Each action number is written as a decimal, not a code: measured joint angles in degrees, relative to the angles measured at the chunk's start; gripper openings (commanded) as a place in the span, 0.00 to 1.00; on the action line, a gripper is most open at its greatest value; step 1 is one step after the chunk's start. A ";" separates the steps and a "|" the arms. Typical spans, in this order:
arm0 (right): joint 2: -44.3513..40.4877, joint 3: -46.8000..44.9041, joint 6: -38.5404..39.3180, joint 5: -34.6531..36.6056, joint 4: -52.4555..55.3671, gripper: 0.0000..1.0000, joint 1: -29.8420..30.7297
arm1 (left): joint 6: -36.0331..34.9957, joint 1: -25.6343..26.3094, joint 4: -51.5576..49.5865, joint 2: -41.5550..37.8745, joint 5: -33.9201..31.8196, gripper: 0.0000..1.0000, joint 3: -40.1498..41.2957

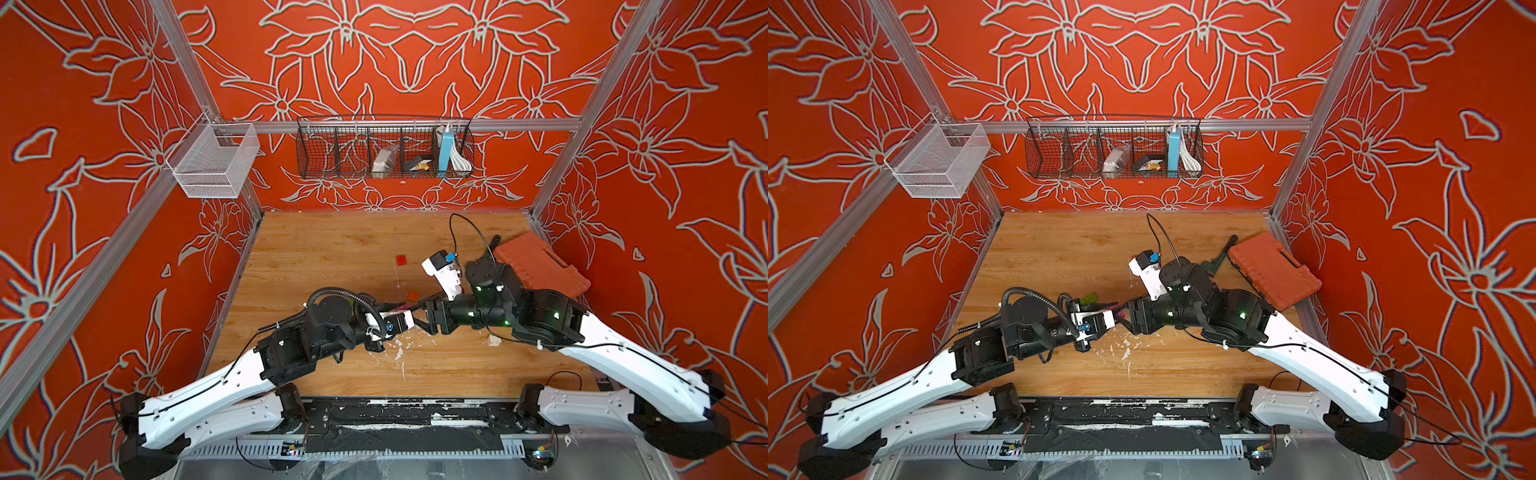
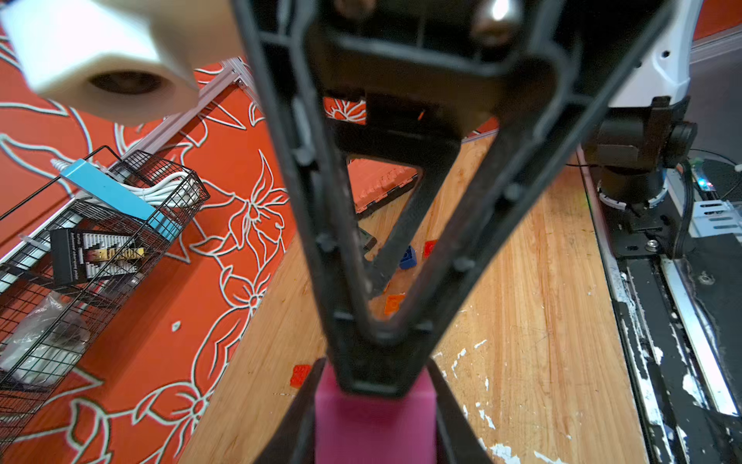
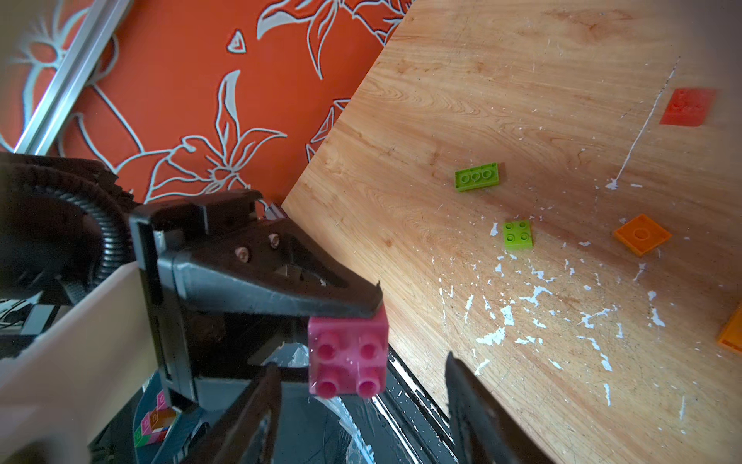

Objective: Assemble the letter r with lego
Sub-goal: Pick up the lego brick from the center of the board.

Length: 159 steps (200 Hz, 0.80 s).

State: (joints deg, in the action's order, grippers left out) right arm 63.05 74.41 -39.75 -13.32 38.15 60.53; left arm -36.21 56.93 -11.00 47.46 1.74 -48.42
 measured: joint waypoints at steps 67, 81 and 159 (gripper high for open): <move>2.67 -0.02 -1.64 -0.26 -0.92 0.54 0.07 | 0.04 -0.02 -0.11 0.72 -0.52 0.00 0.00; 2.67 -0.02 -1.88 -0.35 -0.98 0.52 0.17 | 0.04 -0.04 -0.11 0.72 -0.57 0.00 0.00; 2.71 -0.70 -2.82 -2.03 -2.25 0.42 0.26 | 0.22 -0.24 -0.15 0.87 -0.59 0.00 -0.02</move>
State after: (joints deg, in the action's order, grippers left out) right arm 65.76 73.71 -42.57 -15.35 35.90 60.80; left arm -35.99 56.69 -11.16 48.34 1.15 -48.45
